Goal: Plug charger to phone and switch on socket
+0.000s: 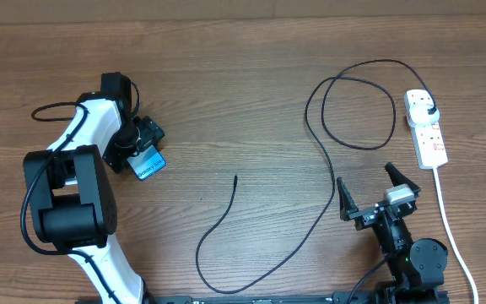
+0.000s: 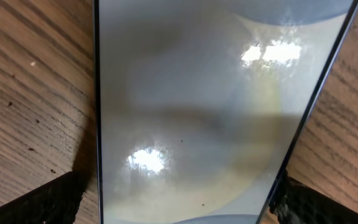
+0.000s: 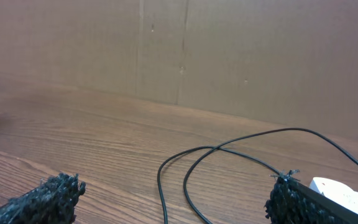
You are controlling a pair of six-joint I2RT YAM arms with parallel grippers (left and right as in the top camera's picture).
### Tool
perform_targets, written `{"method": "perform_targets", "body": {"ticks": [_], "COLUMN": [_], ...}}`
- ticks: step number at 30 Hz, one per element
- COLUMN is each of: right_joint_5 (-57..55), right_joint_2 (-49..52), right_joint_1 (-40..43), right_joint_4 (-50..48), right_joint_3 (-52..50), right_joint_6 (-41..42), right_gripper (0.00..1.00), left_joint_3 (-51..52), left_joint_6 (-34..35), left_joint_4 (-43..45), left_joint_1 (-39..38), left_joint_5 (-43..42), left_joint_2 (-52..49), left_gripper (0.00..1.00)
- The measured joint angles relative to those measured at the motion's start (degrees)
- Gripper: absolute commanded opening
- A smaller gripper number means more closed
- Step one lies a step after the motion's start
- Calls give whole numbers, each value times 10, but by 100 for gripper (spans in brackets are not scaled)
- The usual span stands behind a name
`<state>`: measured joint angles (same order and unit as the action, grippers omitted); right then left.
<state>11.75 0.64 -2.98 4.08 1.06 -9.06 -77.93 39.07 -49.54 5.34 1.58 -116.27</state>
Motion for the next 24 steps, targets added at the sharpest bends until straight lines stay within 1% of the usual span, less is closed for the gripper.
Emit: {"method": "perform_targets", "body": {"ticks": [7,24], "right_joint_5": [0,0], "right_joint_2": [0,0], "right_joint_1": [0,0], "right_joint_4": [0,0], "right_joint_3": [0,0], "right_joint_6": [0,0], "right_gripper": [100,100], "left_joint_3": [0,0], "left_joint_6": [0,0], "left_joint_4": [16,16], "left_joint_1": [0,0], "left_joint_5": [8,10], "left_joint_2": [0,0], "left_gripper": [100,100]}}
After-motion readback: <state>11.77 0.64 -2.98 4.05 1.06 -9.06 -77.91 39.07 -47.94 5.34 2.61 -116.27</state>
